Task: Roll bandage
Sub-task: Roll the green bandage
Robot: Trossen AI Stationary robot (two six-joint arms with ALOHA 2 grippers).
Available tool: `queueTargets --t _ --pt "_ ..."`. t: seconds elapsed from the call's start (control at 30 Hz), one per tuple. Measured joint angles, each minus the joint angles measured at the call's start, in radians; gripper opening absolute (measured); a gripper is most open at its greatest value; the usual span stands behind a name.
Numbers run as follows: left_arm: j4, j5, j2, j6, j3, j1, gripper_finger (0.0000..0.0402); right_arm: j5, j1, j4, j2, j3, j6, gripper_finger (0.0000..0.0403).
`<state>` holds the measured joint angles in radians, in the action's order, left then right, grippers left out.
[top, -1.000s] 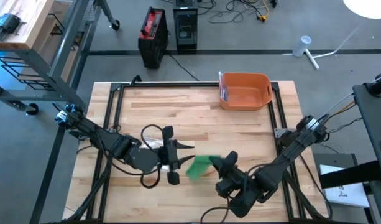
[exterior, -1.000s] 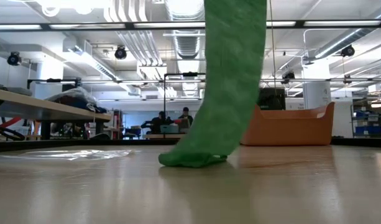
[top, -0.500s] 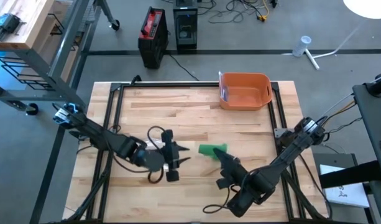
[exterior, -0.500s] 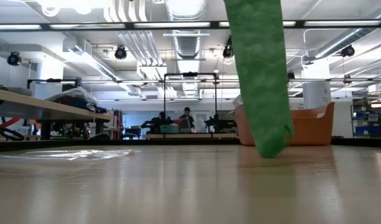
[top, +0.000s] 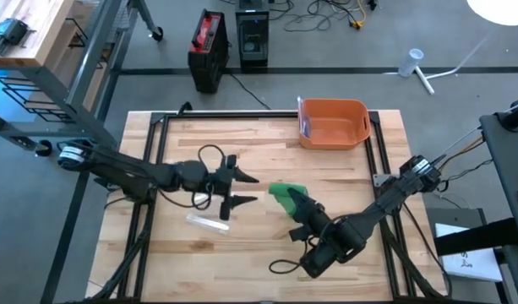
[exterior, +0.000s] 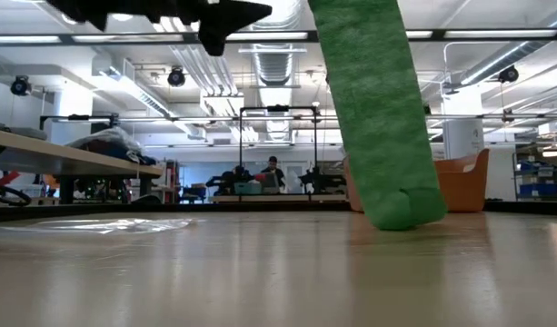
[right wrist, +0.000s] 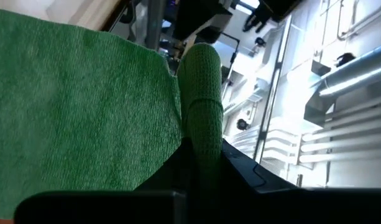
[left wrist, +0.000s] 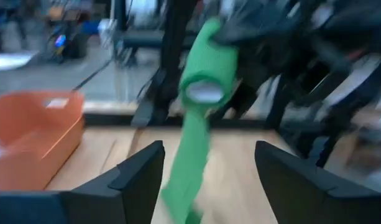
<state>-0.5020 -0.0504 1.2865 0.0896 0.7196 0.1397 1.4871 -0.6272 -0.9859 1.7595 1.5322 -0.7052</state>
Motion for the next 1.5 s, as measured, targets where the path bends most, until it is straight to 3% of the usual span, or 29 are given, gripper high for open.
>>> queueTargets --t 0.17,0.27,0.57,0.9,1.2,1.5 --pt "-0.328 0.181 0.052 0.22 -0.09 -0.104 0.0232 -0.028 0.02 0.048 -0.021 0.002 -0.079 0.0043" --pt "-0.402 0.274 0.099 0.412 -0.095 -0.147 0.0226 -0.054 0.031 0.1 -0.021 0.011 -0.169 0.0043" --pt "-0.4 0.298 0.166 0.531 -0.04 -0.155 0.0199 -0.106 0.035 0.251 -0.021 0.051 -0.34 0.0043" --pt "-0.393 0.381 0.154 0.675 -0.032 -0.154 0.0185 -0.131 0.03 0.264 -0.02 0.065 -0.361 0.0043" --pt "-0.39 0.406 0.154 0.738 -0.005 -0.154 0.017 -0.134 0.03 0.279 -0.02 0.065 -0.409 0.0043" --pt "-0.399 0.407 0.154 0.761 0.002 -0.151 0.0154 -0.153 0.037 0.422 -0.019 0.065 -0.518 0.0043"
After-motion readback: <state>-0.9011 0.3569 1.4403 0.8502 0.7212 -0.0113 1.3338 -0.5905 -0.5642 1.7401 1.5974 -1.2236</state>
